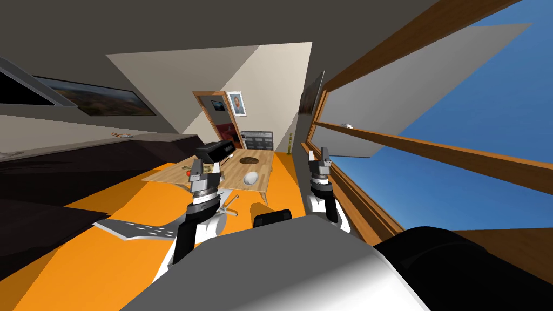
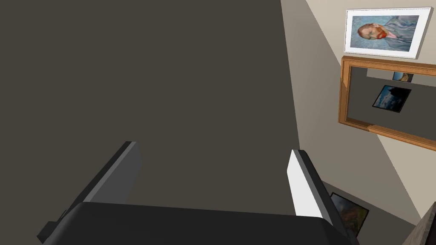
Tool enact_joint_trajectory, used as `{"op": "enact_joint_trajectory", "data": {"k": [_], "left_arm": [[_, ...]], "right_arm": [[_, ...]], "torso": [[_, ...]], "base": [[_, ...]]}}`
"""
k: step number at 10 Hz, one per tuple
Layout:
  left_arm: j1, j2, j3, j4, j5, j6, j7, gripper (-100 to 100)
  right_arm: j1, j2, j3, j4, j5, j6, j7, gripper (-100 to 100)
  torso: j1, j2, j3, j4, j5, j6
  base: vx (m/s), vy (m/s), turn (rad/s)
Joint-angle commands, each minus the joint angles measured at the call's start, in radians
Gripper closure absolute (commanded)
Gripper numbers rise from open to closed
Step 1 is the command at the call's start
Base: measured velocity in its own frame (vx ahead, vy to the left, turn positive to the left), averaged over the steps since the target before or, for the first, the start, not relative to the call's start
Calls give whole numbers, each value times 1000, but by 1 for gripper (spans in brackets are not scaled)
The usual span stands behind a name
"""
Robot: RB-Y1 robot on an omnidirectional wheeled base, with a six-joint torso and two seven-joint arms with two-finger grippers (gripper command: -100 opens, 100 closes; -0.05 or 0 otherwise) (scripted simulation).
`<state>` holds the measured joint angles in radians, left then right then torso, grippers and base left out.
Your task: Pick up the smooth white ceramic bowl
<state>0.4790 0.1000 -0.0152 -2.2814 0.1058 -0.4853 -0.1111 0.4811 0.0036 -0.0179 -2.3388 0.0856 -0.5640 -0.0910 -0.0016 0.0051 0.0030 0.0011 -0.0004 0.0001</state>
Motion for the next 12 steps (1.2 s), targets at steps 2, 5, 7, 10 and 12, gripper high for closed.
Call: {"op": "enact_joint_trajectory", "data": {"k": [2,5,7,10,12], "left_arm": [[-33,19,35,53,6,63,6,-100],[-69,37,78,117,14,143,10,-100],[-82,43,94,141,17,185,11,-100],[-110,55,126,194,25,265,11,-100],[-124,60,142,222,29,307,11,-100]], "right_arm": [[0,0,0,0,0,0,0,0],[0,0,0,0,0,0,0,0],[0,0,0,0,0,0,0,0],[0,0,0,0,0,0,0,0],[0,0,0,0,0,0,0,0]], "torso": [[0,0,0,0,0,0],[-1,-1,-1,0,0,0],[-1,-2,-1,0,0,0],[-1,-4,-2,-1,0,0],[-2,-4,-2,-1,0,0]], "base": [[-70,-39,-13],[-61,-43,-18],[-35,-33,-10],[-25,-41,-18],[-20,-48,-23]]}}
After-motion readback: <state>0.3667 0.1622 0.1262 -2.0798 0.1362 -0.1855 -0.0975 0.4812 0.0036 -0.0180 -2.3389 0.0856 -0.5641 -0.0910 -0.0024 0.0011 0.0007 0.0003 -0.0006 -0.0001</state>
